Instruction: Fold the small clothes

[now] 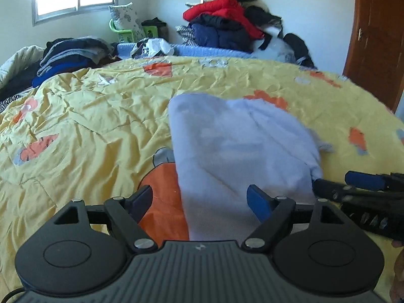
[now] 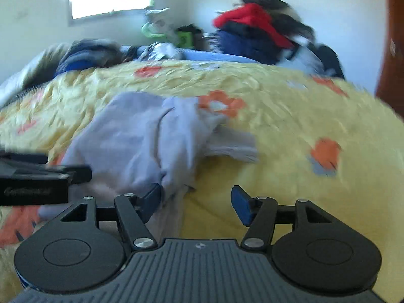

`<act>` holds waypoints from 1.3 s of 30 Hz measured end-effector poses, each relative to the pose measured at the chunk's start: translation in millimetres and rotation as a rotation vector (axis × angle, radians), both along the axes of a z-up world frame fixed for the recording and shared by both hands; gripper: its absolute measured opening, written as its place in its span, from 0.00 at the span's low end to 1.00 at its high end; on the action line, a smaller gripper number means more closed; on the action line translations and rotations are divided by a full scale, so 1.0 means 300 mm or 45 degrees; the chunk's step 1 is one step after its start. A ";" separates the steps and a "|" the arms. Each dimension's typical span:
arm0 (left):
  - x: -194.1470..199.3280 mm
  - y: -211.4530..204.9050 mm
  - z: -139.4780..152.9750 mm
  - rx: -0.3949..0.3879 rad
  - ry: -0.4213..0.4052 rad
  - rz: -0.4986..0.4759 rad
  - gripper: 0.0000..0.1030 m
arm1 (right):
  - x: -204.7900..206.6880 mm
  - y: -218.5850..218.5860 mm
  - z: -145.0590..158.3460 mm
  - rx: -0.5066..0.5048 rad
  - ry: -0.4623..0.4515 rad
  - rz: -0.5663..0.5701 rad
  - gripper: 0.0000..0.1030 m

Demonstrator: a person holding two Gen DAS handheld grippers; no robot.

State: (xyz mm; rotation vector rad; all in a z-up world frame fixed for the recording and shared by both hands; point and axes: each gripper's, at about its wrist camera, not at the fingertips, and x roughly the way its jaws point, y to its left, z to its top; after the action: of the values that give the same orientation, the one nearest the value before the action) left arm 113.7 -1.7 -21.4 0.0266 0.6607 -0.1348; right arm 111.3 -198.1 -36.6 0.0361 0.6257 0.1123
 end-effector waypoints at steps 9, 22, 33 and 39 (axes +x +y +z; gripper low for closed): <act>-0.103 0.027 -0.016 -0.005 0.044 0.057 0.80 | -0.198 0.018 0.045 0.094 -0.025 0.020 0.77; -0.249 0.069 -0.053 0.050 0.062 0.125 0.86 | -0.303 0.125 0.019 0.036 0.031 0.056 0.94; -0.282 0.088 -0.083 0.037 0.074 0.157 0.86 | -0.349 0.126 -0.002 0.018 0.059 0.053 0.96; -0.287 0.090 -0.084 0.032 0.070 0.161 0.87 | -0.353 0.128 -0.009 0.015 0.056 0.040 0.96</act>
State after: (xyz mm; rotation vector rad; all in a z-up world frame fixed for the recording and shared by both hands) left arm 27.7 25.2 -46.7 0.0050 0.7168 -0.0057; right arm 5.3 -159.7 -39.3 0.0404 0.6693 0.1458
